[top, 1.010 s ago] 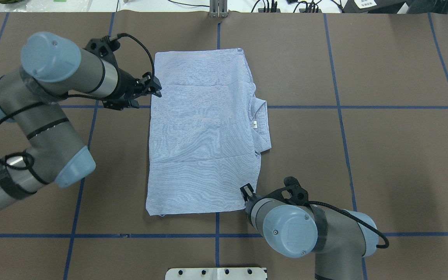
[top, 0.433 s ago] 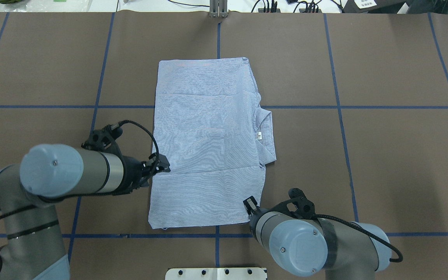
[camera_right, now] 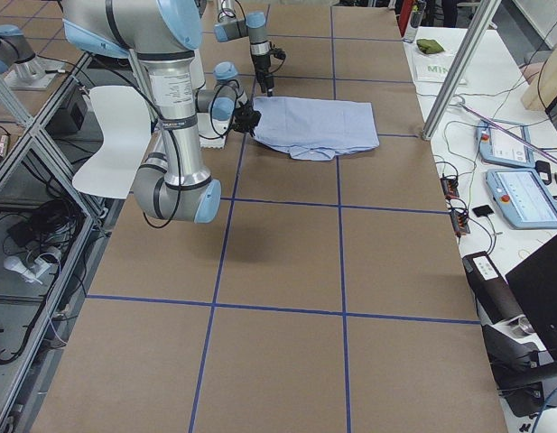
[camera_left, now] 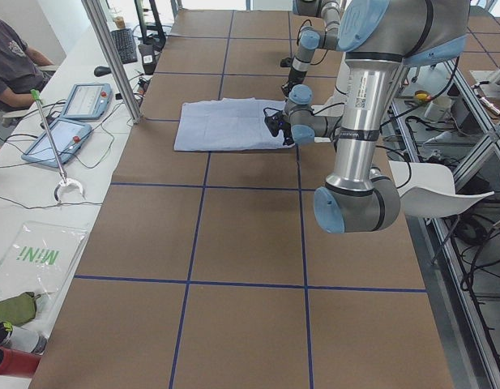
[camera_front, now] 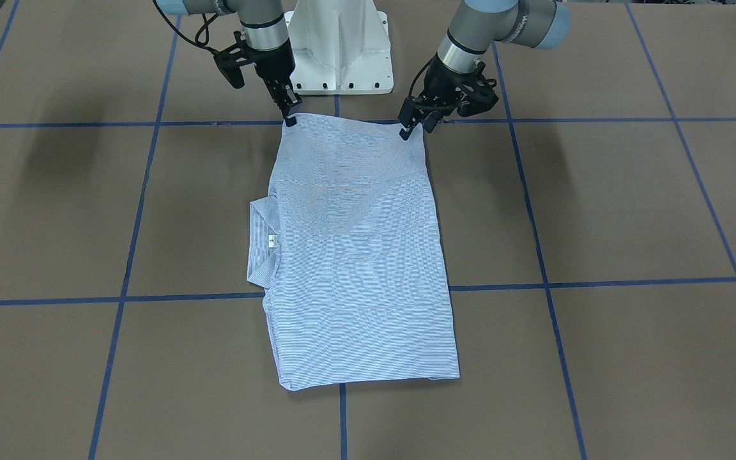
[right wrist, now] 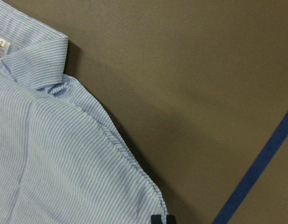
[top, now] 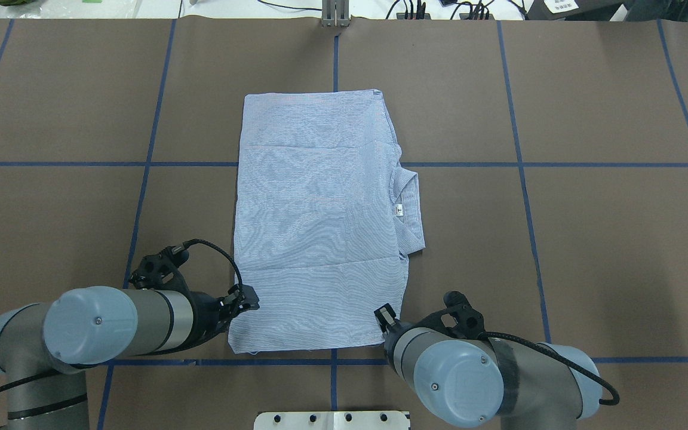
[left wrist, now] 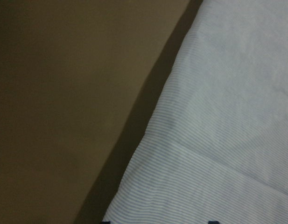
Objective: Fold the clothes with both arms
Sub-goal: 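Grasp the shirt's near corners with both grippers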
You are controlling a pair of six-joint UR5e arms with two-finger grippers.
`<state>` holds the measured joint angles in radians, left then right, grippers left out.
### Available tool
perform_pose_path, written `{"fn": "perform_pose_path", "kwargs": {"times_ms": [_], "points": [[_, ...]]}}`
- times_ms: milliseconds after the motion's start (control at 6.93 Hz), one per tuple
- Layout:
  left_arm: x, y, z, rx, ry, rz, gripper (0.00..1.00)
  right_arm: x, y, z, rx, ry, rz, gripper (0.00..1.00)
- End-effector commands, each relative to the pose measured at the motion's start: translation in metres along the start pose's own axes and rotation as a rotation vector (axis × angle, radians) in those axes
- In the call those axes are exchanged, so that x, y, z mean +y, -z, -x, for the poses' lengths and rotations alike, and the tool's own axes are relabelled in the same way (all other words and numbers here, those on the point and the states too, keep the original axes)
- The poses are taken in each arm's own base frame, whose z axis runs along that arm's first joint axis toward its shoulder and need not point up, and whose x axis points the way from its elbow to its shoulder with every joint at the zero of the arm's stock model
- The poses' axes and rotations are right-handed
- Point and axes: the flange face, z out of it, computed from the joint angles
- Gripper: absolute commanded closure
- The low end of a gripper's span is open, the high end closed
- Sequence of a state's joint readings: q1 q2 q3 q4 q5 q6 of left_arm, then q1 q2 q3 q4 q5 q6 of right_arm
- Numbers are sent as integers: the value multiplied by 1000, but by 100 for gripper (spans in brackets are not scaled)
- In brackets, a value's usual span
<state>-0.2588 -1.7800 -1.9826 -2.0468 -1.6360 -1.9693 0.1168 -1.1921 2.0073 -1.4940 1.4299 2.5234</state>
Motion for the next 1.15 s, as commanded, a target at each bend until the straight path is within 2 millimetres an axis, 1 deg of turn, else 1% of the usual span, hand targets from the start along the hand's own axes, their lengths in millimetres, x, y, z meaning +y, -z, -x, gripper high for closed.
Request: {"fn": "perform_pose_path", "kwargs": {"times_ms": [0,144,289,433,722,866,1010], "points": [[26,-21,17,-36,5,3,26,0,0,0,1,0,2,100],[27,-20,17,-34,10,5,31,0,1,0,0,0,3,100],[27,-20,17,-35,15,3,54,0,1,0,0,0,3,100],[26,-20,18,-36,21,1,100,0,1,1,-1,-1,2,100],[26,-16,17,-32,22,4,100,-1,2,1,-1,-2,2,100],[29,-3,14,-18,22,13,100,-9,11,-2,-6,-3,7,100],[43,22,4,19,17,57,100,-17,29,-24,2,-8,26,100]]}}
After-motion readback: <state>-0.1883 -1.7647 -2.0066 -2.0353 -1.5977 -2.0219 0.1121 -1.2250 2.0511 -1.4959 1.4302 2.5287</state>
